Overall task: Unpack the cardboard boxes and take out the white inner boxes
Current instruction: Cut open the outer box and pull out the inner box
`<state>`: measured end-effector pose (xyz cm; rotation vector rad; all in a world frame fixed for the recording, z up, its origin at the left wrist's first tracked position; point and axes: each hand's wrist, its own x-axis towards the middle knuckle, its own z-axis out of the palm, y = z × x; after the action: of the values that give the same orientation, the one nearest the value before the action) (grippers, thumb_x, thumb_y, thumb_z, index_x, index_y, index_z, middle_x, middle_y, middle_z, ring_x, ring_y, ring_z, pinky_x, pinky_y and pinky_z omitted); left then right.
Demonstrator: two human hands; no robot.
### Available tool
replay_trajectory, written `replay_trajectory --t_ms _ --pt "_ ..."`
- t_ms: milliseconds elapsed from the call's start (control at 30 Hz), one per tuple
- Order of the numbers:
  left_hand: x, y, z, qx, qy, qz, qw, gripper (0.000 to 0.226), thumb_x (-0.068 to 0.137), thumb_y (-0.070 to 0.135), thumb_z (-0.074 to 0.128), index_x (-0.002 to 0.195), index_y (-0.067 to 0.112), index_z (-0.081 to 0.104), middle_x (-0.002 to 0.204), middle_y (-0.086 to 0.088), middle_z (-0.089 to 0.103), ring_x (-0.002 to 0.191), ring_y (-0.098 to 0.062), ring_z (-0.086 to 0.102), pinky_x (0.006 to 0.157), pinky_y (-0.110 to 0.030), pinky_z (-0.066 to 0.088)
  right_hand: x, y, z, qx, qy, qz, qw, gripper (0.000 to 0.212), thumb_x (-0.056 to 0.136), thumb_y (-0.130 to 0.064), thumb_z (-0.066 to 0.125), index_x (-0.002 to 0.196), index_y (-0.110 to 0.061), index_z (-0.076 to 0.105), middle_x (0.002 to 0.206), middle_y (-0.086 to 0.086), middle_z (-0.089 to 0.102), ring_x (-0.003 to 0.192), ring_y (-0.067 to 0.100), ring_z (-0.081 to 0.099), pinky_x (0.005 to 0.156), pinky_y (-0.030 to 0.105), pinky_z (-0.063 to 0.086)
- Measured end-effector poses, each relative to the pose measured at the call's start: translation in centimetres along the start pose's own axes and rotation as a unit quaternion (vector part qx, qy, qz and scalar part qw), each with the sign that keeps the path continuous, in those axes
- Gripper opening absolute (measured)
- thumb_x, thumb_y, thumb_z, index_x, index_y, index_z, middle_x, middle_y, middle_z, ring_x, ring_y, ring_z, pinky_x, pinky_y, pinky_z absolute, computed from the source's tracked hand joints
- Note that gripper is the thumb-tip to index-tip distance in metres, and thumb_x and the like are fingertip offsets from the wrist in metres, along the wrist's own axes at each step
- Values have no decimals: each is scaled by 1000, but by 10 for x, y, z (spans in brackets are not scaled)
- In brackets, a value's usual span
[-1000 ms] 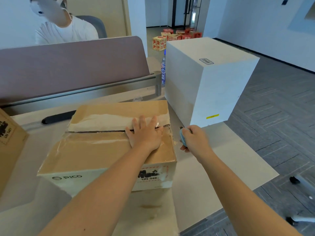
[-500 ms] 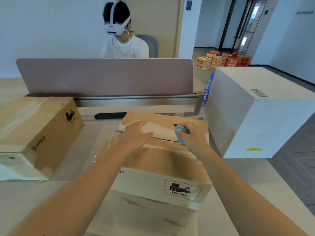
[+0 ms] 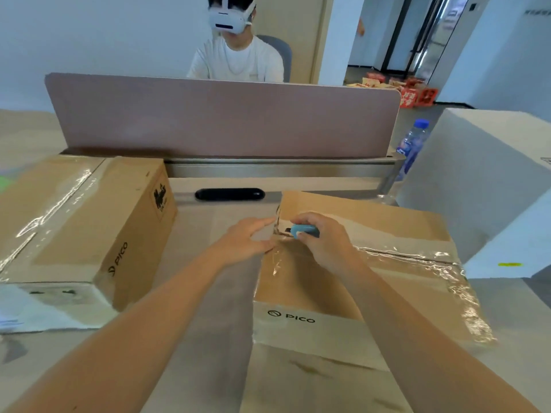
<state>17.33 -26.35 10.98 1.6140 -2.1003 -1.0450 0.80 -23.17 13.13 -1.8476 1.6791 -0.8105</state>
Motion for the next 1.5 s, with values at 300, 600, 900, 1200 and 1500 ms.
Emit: replay_trajectory --t_ms 300,600,900,1200,1500 --pt "18 -13 -9 -38 -100 52 993 63 90 28 58 145 30 27 145 -5 33 137 -21 26 114 -37 19 6 -11 16 -84 -8 -7 996 20 89 -2 52 107 -8 57 110 6 60 91 10 45 70 14 27" --pt "25 -20 -9 -69 -145 74 984 64 91 28 57 146 29 24 154 6 23 142 -14 20 114 -32 15 12 -20 19 -136 -27 7 990 20 90 -2 49 107 -10 57 111 8 59 102 20 52 86 25 39" --pt "24 -22 -10 -108 -141 74 981 61 91 20 58 143 31 28 150 10 29 136 -6 24 98 -15 17 17 -30 14 -192 -80 10 978 24 90 -6 52 113 -12 55 120 7 56 105 21 52 82 21 36" --pt "25 -23 -10 -110 -143 66 981 64 88 22 62 142 33 30 150 11 28 138 -8 23 102 -20 19 22 -31 13 -247 -108 2 963 26 90 -5 52 114 -13 54 119 5 55 105 21 52 89 29 43" --pt "31 -24 -10 -112 -150 61 980 68 84 24 67 141 34 30 152 8 26 141 -12 21 108 -24 20 13 -15 -5 -287 -98 21 953 25 89 0 50 110 -12 57 118 7 49 104 24 51 85 28 40"
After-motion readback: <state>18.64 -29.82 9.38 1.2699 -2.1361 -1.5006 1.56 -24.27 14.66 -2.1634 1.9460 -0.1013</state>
